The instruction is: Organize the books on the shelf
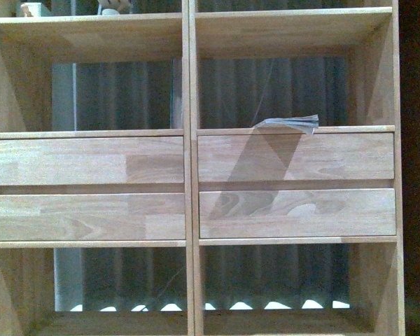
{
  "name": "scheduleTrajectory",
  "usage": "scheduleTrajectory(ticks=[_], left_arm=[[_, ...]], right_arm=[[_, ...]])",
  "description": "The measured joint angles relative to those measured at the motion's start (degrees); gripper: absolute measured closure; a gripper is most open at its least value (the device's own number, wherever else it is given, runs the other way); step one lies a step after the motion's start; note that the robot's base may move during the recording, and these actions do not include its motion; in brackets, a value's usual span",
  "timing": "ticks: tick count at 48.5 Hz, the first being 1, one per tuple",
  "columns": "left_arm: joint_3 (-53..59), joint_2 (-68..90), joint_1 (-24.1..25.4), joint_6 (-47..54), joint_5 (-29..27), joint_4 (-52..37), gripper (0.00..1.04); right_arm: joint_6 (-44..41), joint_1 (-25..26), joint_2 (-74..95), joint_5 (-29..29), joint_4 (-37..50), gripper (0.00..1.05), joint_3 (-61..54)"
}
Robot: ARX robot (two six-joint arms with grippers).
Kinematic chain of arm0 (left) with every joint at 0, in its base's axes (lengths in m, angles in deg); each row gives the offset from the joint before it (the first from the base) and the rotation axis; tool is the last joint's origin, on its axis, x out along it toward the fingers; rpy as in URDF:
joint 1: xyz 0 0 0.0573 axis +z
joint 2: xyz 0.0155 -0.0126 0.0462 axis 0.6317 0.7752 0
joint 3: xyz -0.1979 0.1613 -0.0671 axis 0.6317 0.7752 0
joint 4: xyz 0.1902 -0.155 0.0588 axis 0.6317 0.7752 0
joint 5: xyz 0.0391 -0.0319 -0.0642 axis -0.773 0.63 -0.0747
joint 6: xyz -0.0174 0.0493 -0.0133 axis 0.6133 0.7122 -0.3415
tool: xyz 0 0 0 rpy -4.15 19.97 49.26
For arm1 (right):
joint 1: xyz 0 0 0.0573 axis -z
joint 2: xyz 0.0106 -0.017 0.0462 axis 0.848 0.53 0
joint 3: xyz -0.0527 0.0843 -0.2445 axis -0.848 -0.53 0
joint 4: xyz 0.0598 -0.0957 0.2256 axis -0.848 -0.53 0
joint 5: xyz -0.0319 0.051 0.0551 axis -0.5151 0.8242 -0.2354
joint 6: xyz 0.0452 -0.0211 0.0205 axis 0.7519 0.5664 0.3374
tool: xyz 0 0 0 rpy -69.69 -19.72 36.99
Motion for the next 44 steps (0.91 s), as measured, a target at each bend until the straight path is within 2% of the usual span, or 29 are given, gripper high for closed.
scheduleTrajectory(ticks=[44], left_arm=[[0.0, 0.0, 0.0, 0.0, 0.0, 0.0, 0.07]], right_arm=[[0.0, 0.0, 0.0, 0.0, 0.0, 0.07, 0.0]])
